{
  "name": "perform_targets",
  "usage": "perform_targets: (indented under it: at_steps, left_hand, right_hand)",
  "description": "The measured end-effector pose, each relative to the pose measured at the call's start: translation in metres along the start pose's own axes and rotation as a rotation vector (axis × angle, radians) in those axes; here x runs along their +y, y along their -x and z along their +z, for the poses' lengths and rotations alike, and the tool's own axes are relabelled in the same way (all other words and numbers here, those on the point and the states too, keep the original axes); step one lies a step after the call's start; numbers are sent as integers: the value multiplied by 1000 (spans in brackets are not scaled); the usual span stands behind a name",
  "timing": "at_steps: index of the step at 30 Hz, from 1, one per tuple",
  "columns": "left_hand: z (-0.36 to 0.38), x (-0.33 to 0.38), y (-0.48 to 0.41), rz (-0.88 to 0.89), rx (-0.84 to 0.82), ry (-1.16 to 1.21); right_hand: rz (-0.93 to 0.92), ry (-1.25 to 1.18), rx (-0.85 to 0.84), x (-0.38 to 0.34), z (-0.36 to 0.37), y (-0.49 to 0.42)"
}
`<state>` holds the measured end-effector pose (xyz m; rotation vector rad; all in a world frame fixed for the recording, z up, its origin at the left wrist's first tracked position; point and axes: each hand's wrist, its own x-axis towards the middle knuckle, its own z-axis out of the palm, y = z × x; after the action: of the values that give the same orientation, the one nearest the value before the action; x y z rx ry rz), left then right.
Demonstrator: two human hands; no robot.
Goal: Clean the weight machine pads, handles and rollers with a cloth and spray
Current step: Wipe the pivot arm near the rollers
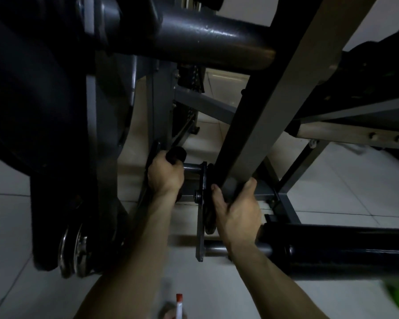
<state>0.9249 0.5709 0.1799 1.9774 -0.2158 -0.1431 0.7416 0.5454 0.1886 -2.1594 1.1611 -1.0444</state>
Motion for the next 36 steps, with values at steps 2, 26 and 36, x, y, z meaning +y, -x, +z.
perform_targets:
  at_steps: [2, 26, 36]
  left_hand:
    - [-1, 4, -9, -110, -35, 98]
    - [2, -33, 16, -595, -95, 880]
    - [-8, -26, 39, 194, -98, 113]
  right_hand:
    - [4, 8, -3, -1, -1, 1]
    - [40, 9, -9, -4, 0, 2]
    - [26, -3, -3, -1, 3, -1]
